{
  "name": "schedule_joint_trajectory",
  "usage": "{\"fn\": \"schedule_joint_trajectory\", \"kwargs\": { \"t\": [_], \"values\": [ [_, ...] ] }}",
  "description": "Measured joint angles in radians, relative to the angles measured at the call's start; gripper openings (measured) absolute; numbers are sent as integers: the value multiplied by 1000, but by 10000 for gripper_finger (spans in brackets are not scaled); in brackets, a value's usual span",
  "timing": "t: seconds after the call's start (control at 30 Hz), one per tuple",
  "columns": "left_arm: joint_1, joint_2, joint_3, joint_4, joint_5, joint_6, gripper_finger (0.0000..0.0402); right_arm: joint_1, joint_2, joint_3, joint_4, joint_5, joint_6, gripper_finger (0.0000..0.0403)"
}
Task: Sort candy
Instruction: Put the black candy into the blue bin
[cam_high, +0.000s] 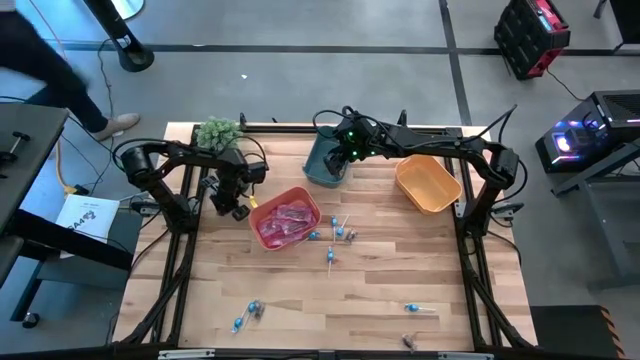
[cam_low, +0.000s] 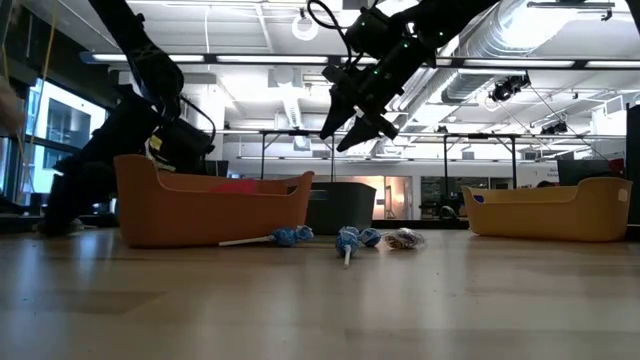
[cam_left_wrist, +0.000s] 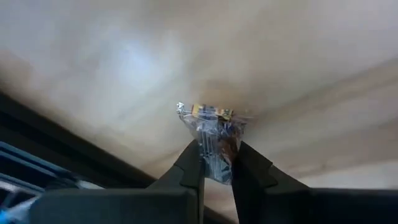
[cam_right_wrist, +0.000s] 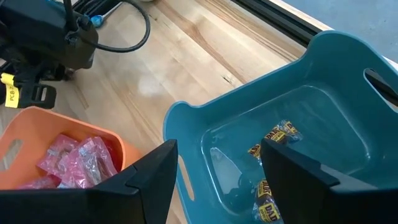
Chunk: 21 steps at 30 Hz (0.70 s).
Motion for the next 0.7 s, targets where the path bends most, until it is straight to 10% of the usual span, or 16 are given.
{"fn": "schedule_joint_trajectory", "kwargs": {
  "t": [0.37, 0.7],
  "values": [
    [1, -249, 194, -36, -77, -18, 42, -9, -44, 0, 12, -54, -56, 224],
    [-82, -271, 314, 606, 24, -18, 45, -10, -258, 0, 42, -48, -98, 224]
  ]
}}
